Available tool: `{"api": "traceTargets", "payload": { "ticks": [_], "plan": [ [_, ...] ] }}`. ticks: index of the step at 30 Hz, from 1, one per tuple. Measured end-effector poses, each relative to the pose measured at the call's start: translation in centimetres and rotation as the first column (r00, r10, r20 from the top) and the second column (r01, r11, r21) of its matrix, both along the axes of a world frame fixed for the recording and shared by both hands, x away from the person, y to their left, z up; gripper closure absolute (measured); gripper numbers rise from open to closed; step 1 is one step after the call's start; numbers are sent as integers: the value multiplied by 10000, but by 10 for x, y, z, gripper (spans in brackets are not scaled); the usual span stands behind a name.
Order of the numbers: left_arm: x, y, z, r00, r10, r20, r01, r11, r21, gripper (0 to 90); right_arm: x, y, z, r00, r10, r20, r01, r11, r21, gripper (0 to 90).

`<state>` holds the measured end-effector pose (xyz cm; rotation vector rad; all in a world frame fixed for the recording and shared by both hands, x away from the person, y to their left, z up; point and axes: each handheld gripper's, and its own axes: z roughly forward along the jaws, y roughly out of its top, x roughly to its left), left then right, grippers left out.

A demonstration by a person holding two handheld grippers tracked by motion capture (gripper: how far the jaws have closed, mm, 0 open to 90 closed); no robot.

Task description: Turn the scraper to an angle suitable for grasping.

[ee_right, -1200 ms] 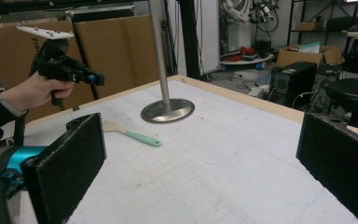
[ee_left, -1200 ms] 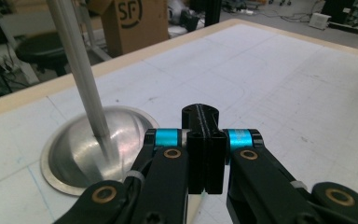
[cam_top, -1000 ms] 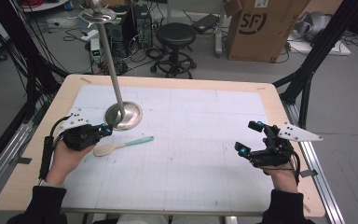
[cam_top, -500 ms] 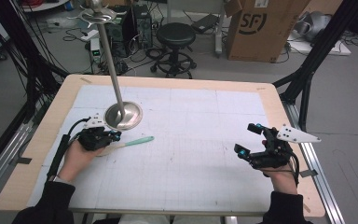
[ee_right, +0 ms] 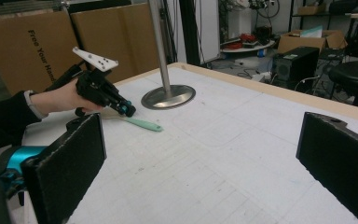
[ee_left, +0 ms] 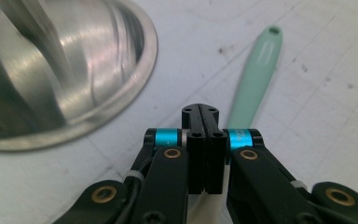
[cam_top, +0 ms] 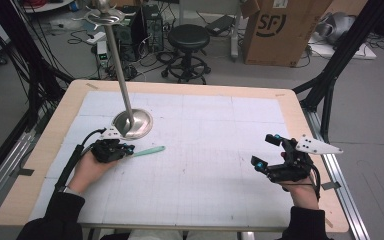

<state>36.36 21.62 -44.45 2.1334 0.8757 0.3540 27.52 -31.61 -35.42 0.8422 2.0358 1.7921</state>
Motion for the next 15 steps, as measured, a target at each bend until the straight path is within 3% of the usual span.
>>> {"api": "traceTargets", "payload": {
  "ticks": [9, 15],
  "plan": [
    [-8, -5, 2, 9966, -785, -257, 786, 9969, 62, 898, 2, 1, -1, 10000, 75, -23, -75, 10000, -37, 5],
    [-22, -14, 6, 9937, -1085, -288, 1102, 9916, 680, 898, 5, 1, -1, 10000, 59, -4, -59, 10000, -29, 5]
  ]
}}
